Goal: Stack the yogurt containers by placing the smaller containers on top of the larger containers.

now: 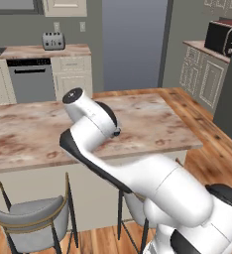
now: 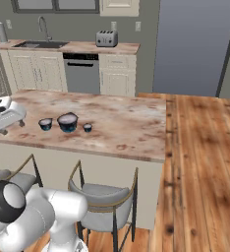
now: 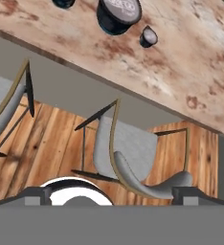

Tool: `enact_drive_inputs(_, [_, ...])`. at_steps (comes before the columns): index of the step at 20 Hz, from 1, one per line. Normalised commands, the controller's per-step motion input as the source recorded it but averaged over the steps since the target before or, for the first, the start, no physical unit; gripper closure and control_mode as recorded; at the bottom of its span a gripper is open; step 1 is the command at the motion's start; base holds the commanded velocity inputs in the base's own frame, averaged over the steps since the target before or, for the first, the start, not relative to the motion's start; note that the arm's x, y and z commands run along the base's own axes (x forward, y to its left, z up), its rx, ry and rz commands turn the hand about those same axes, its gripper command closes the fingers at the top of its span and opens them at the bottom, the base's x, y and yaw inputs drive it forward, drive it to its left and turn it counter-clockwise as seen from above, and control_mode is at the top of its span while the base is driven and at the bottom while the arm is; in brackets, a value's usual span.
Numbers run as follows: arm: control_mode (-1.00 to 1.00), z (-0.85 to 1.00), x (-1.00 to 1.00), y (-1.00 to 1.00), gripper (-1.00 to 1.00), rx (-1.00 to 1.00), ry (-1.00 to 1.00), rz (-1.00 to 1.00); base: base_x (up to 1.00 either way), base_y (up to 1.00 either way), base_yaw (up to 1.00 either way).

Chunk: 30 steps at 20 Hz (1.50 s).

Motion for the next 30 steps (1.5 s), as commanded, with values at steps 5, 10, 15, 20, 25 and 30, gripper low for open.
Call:
enact_drive_inputs(5, [-1.00,-0.06,0.26,0.02,-1.00,-0.02,0.00,-0.01,0.00,0.00,0.00])
enact_drive_inputs(10, [-1.00,-0.15,0.21,0.02,-1.00,0.00,0.00,-0.02,0.00,0.00,0.00])
enact_drive_inputs(15, [-1.00,-0.23,0.22,0.14,-1.00,0.00,0.00,0.00,0.00,0.00,0.00])
enact_drive_inputs(20, [-1.00,-0.18,0.31,0.20,-1.00,0.00,0.00,0.00,0.00,0.00,0.00])
enact_drive_inputs(25, [-1.00,-0.07,0.31,0.12,-1.00,0.00,-0.01,0.00,0.00,0.00,0.00])
enact_drive_inputs(30, [-1.00,-0.12,0.33,0.03,-1.00,-0.02,-0.03,0.00,0.00,0.00,0.00])
